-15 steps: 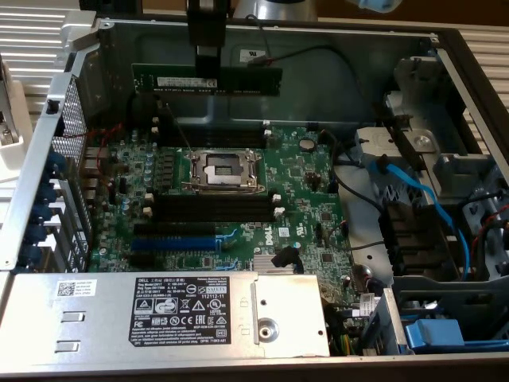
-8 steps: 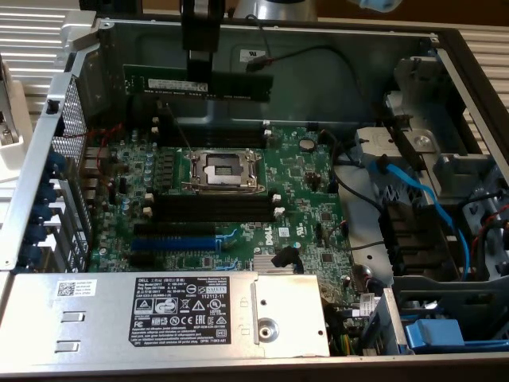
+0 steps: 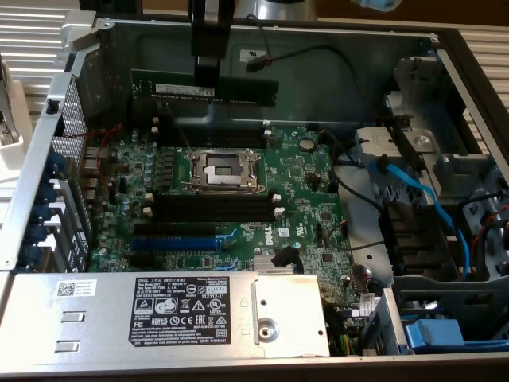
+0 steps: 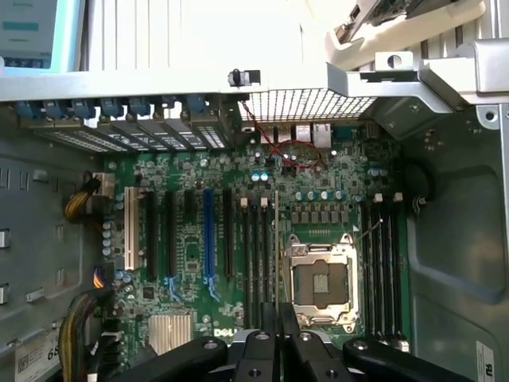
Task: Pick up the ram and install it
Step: 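Insert the ram into the slot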
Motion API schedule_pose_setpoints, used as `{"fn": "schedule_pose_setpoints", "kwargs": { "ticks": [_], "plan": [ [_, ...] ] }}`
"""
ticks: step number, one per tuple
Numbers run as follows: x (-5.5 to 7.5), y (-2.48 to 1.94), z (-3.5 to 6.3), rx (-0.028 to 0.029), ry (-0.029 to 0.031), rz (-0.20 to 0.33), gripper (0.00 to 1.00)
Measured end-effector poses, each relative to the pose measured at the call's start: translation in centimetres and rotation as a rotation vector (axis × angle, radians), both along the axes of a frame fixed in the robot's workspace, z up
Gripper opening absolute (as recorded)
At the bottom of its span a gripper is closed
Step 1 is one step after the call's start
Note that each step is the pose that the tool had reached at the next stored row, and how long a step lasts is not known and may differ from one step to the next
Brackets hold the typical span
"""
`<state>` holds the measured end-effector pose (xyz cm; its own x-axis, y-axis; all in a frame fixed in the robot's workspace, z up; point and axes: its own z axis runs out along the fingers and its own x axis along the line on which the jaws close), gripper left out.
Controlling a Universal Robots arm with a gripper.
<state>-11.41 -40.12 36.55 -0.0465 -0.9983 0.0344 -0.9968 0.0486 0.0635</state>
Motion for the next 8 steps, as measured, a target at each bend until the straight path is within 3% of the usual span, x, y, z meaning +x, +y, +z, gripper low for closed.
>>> {"fn": "schedule_pose_setpoints", "kwargs": {
  "ticks": [8],
  "plan": [
    [0.02, 0.0, -0.7, -0.0003, 0.0025, -0.003, 0.12]
  ]
}}
